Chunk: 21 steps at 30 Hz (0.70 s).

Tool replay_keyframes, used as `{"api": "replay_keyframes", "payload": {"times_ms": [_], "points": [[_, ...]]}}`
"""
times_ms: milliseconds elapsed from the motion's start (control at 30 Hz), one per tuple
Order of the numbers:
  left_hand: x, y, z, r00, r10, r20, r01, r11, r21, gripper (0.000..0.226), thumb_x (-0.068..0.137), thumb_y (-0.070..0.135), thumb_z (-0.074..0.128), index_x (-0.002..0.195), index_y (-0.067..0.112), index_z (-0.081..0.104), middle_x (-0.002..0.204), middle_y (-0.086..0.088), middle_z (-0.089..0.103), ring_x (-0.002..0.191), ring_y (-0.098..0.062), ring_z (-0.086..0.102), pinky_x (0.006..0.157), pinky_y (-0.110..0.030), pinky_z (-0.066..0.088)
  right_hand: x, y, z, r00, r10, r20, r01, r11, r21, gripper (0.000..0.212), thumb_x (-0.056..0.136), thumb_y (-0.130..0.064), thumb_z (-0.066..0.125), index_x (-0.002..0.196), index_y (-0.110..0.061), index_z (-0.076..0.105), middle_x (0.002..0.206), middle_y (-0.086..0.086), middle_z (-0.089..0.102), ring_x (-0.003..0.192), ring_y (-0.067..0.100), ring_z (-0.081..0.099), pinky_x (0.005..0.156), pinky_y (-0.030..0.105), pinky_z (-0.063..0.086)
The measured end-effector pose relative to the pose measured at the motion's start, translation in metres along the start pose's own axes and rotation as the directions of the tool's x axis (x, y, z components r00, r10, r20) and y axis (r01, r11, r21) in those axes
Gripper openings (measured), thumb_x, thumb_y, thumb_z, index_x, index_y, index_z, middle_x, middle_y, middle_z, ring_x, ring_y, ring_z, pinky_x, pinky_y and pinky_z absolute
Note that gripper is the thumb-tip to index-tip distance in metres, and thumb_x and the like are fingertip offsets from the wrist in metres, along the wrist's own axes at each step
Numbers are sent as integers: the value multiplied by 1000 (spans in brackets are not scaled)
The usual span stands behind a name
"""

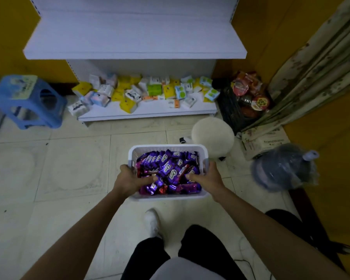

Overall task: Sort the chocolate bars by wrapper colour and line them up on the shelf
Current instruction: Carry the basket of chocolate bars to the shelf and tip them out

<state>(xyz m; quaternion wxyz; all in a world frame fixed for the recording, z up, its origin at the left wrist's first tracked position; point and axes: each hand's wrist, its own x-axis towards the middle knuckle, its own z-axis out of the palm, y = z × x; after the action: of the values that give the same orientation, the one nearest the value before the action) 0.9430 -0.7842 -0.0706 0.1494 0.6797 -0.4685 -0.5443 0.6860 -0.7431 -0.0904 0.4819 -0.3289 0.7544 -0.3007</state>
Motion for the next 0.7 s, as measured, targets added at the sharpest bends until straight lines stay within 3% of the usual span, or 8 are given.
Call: {"api": "replay_keyframes", "payload": {"times_ms": [300, 500, 700], "points": [[100, 58, -65, 999, 39, 22, -39, 999, 37, 94, 54, 44, 91, 123, -2, 46, 113, -15, 65, 97, -29, 66, 86, -49, 55, 79, -82, 42, 999, -1, -37, 4, 996, 85, 79, 68, -22, 85, 127, -13, 34, 124, 1, 44, 106, 18, 49, 92, 39, 49], [170, 124, -83, 995, 97, -20, -95, 992, 86, 90, 52, 47, 90, 114, -2, 48, 107, -13, 66, 94, -23, 65, 77, -39, 54, 151, -134, 40, 995, -34, -90, 43, 994, 103, 84, 69, -28, 84, 134, -14, 34, 126, 1, 42, 121, 24, 46, 86, 32, 42], [257, 216, -103, 988, 147, -50, -138, 978, 159, 94, 46, 56, 89, 110, -4, 55, 102, -13, 68, 94, -27, 66, 80, -44, 54, 241, -200, 33, 989, -58, -136, 85, 976, 199, 88, 67, -29, 85, 136, -14, 32, 144, 4, 37, 127, 23, 42, 99, 39, 44]]}}
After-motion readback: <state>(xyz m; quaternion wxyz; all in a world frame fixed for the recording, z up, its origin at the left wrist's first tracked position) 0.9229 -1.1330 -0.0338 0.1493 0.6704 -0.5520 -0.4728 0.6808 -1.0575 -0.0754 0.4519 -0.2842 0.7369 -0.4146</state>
